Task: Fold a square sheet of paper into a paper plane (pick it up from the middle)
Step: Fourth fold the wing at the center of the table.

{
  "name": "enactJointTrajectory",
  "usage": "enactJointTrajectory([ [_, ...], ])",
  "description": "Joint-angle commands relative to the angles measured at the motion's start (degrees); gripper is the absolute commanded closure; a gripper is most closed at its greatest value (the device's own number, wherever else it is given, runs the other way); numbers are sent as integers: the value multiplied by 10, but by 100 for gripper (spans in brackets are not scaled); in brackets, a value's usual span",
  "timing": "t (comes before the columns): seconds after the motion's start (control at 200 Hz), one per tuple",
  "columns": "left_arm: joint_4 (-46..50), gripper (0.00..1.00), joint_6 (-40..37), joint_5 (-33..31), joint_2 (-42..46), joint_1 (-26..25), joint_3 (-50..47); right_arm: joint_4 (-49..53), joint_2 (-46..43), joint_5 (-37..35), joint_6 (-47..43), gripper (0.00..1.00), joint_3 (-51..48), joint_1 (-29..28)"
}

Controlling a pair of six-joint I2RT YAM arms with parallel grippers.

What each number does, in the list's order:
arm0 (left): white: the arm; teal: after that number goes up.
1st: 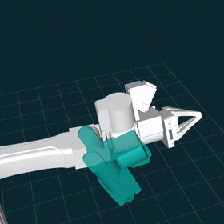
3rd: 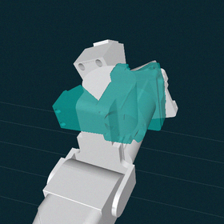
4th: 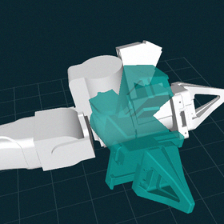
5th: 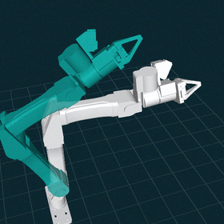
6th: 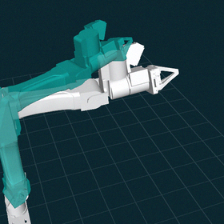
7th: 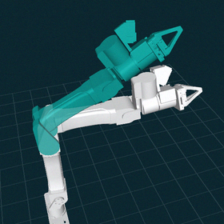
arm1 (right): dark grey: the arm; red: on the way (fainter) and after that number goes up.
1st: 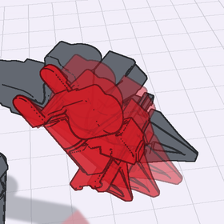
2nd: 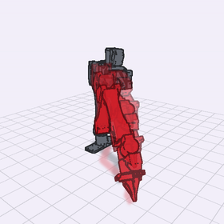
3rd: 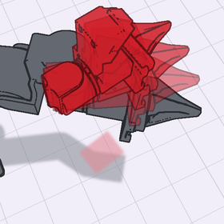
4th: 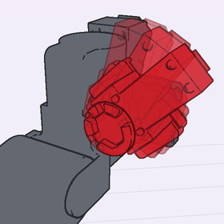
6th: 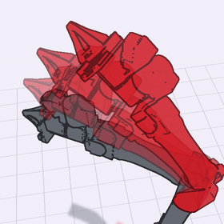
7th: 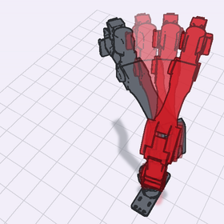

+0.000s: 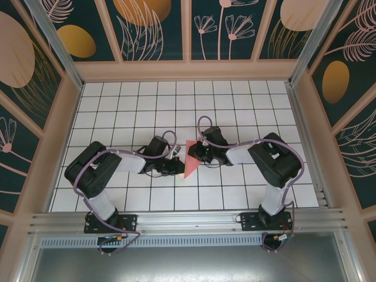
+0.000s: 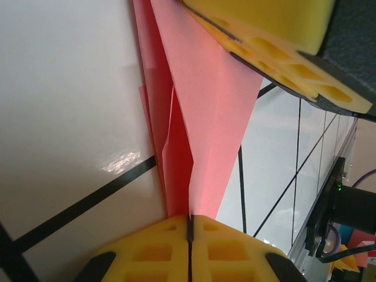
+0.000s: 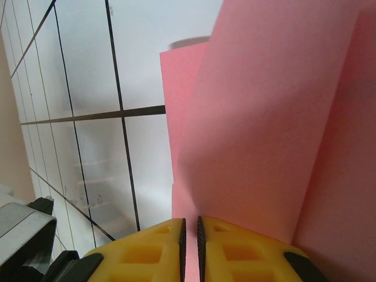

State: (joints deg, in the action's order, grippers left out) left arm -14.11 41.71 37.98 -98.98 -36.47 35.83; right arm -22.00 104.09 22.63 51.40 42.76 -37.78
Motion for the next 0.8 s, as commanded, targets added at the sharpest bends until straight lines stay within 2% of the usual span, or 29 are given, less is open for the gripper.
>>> enactJointTrajectory([
  [0.0,151,93,-27,-36,3,-7,-21,63,35,-41,-10,82,-11,-4],
  [0.22,172,87,-35,-41,4,-12,-16,63,38,-41,-9,82,-13,-4],
  [0.405,205,93,-44,-58,4,-17,-3,66,38,-42,-11,82,-10,-4],
  [0.61,237,91,-56,-71,4,-28,11,64,40,-43,-10,82,-11,-4],
  [0.796,286,89,-57,-118,23,-35,10,70,38,-47,-10,82,-12,-4],
])
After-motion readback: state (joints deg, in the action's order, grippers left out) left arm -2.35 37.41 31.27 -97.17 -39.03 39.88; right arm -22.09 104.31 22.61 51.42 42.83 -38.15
